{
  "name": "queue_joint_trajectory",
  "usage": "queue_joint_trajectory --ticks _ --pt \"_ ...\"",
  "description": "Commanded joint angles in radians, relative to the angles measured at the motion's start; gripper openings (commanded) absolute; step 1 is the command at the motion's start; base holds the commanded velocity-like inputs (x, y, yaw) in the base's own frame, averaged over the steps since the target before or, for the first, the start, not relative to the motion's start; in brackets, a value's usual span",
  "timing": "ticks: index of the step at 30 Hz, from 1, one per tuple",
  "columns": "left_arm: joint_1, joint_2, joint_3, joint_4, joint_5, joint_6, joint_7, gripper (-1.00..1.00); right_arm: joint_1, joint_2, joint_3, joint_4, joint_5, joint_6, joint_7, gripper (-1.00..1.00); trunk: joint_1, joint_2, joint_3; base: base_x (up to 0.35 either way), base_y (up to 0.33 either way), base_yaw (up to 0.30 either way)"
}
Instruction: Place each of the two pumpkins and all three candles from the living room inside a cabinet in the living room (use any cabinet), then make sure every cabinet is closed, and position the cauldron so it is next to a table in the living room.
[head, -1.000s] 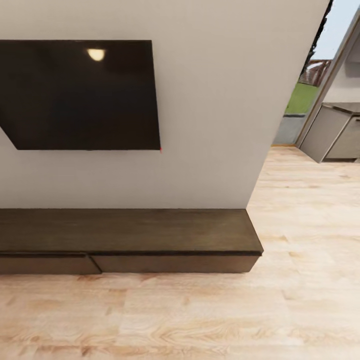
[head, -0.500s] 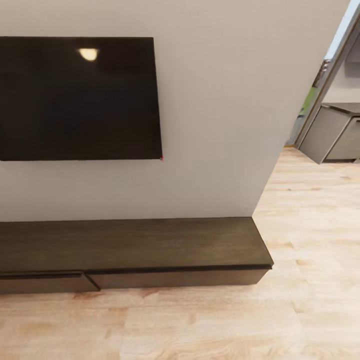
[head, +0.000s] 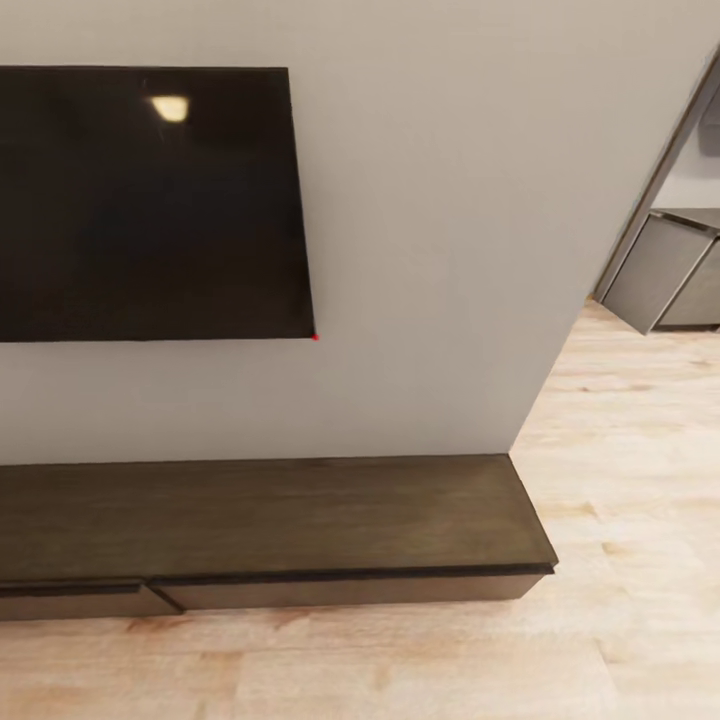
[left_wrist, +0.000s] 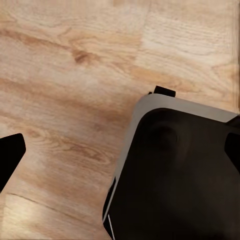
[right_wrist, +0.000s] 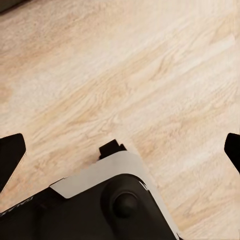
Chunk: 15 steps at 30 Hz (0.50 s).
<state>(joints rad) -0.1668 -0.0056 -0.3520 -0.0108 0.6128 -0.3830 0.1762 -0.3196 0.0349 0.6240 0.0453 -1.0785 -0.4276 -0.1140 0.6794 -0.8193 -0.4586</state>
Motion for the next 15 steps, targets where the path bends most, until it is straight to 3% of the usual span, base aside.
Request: queue_joint_trajectory --ticks 1,10,15 --pt "-0.001 0.000 -0.008 0.000 0.003 -0.002 0.006 1.00 -0.001 0.001 0.007 0.003 -0.001 -0.002 -0.003 1.00 0.001 -0.001 -0.001 0.237 -0.050 0.000" --pt "-0.001 0.000 -0.009 -0.001 0.001 -0.002 0.006 1.00 -0.001 0.004 0.015 0.001 0.001 0.002 0.000 1.00 0.001 -0.001 -0.001 0.246 -0.009 0.000" --pt "-0.002 -0.001 -0.009 -0.001 0.000 -0.002 0.006 1.00 -0.001 0.005 0.015 -0.001 0.002 -0.004 0.002 1.00 0.001 -0.001 -0.001 0.063 0.000 0.000"
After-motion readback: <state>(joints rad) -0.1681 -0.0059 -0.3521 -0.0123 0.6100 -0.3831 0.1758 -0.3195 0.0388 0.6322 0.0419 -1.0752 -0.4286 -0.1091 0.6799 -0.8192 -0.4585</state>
